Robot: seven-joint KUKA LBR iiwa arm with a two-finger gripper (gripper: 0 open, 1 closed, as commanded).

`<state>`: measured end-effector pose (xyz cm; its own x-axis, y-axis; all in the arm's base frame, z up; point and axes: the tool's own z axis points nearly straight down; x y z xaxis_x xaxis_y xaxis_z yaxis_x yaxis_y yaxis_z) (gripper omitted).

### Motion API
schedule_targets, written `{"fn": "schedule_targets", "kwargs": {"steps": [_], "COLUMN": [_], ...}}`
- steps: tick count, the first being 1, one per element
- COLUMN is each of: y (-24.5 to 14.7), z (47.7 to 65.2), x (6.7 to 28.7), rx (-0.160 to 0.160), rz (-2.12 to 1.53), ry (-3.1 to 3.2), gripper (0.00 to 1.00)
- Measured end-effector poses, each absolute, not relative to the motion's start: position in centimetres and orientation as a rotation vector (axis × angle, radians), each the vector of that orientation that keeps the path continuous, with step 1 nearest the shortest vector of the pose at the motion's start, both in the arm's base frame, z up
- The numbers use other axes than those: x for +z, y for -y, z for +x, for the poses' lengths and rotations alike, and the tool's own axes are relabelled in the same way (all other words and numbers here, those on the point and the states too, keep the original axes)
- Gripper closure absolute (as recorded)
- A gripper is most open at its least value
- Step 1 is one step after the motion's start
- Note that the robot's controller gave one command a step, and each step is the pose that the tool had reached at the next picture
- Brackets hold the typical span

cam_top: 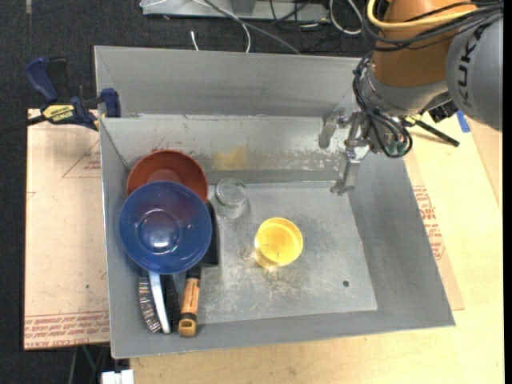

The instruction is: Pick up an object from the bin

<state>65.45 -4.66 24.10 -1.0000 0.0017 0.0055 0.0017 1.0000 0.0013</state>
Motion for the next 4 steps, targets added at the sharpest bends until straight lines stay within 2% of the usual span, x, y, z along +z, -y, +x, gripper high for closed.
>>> {"fn": "schedule_targets", "kwargs": {"steps": [1, 2, 3, 4], "y": [4.6, -1.1, -3.9, -5.4], "z": [65.6, 61.6, 59.8, 53.8], "x": [24.6, 10.7, 16.3, 9.9], "rx": [-0.001, -0.002, 0.002, -0.007], "rz": [0.0, 0.325, 0.25, 0.767], "ry": [3.144, 3.129, 3.152, 3.044], "gripper": [0.0, 0.0, 0.0, 0.0]}}
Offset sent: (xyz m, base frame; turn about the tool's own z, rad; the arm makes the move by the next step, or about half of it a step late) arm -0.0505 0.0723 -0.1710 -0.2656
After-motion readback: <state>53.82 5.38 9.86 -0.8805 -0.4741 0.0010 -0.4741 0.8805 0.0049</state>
